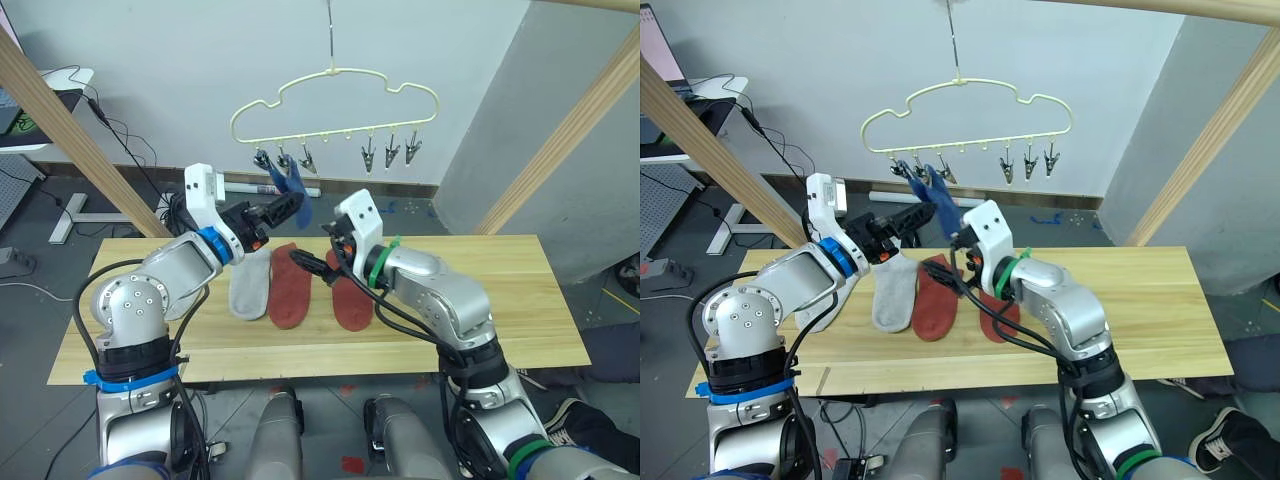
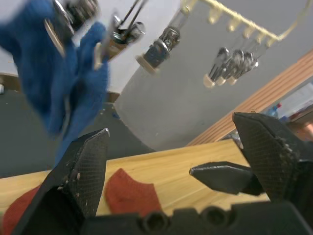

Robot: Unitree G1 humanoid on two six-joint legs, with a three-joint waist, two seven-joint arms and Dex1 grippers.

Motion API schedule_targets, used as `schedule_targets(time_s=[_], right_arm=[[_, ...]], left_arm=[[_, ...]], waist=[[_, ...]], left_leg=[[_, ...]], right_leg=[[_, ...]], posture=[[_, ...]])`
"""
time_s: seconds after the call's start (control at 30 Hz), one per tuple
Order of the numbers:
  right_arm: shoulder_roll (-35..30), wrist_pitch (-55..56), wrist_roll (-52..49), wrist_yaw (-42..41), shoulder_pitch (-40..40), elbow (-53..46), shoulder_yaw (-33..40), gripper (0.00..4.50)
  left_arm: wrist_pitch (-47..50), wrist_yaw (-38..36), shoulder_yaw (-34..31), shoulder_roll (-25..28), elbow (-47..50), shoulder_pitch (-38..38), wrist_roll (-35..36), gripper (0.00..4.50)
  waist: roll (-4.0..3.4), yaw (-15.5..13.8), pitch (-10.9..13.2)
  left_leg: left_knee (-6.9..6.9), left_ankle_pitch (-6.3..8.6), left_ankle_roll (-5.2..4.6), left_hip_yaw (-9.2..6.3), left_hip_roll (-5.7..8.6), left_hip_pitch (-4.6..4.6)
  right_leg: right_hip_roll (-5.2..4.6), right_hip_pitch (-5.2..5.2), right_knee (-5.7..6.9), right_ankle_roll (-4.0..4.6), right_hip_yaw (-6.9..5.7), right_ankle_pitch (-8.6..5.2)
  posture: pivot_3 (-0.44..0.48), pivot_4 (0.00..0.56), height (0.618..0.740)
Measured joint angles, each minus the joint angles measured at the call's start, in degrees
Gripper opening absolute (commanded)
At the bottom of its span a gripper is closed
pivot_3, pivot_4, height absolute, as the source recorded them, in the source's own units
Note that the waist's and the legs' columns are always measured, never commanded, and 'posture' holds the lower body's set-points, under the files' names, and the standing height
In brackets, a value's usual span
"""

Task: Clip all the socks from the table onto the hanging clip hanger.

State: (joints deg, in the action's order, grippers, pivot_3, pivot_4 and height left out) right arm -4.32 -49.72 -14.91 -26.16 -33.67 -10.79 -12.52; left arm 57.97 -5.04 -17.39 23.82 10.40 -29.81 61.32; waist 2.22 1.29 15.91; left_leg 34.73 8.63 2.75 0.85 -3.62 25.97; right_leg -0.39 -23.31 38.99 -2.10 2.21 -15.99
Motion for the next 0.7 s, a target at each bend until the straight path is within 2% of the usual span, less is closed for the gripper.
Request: schedule_targets(time_s=[0.1, 0.17, 0.4, 0.6, 0.7], right_arm=[[-3.93, 0.54, 0.31, -0.43, 1.4, -1.03, 0.0, 4.48], [-6.87, 1.01, 0.23, -1.24, 2.33, -2.56, 0.59, 4.48], [-12.43, 1.77, -1.61, -2.43, 5.41, -8.08, 5.85, 4.48], [-13.6, 2.92, -4.49, -3.14, 6.2, -11.14, 9.83, 4.48], [-13.73, 3.51, -6.32, -3.79, 6.34, -11.91, 11.49, 4.5]], left_arm=[[-2.98, -2.36, 3.4, 2.3, 1.41, 1.6, -5.74, 4.5], [-6.58, -3.95, 6.95, 3.89, 2.25, 3.01, -12.02, 4.5], [-19.16, -3.13, 15.75, 4.03, 2.66, 4.93, -31.51, 4.5], [-26.3, -11.05, 15.88, -0.59, 2.15, 4.35, -32.76, 4.5], [-29.6, -13.73, 16.07, -2.79, 1.48, 3.96, -33.48, 3.92]], waist=[[0.0, 0.01, 0.0], [0.0, 0.01, 0.0], [0.0, -0.38, 0.0], [0.0, -0.45, 0.0], [0.0, -0.42, 0.0]], left_leg=[[-0.01, 0.0, 0.0, 0.04, 0.0, 0.0], [-0.01, 0.0, 0.0, 0.08, 0.0, 0.0], [-0.06, 0.01, -0.01, 0.16, -0.02, 0.02], [-0.06, 0.01, -0.02, 0.21, -0.01, 0.06], [-0.05, 0.0, -0.02, 0.21, -0.01, 0.06]], right_leg=[[0.0, -0.01, -0.01, 0.0, 0.03, 0.0], [0.01, -0.03, -0.02, 0.0, 0.05, -0.01], [0.0, -0.08, -0.06, 0.0, 0.12, -0.01], [0.01, -0.12, -0.05, -0.01, 0.13, -0.02], [0.01, -0.12, -0.05, -0.01, 0.14, -0.02]], posture=[[0.045, 0.244, 0.74], [0.045, 0.244, 0.74], [0.036, 0.247, 0.74], [0.021, 0.247, 0.74], [0.006, 0.246, 0.74]])
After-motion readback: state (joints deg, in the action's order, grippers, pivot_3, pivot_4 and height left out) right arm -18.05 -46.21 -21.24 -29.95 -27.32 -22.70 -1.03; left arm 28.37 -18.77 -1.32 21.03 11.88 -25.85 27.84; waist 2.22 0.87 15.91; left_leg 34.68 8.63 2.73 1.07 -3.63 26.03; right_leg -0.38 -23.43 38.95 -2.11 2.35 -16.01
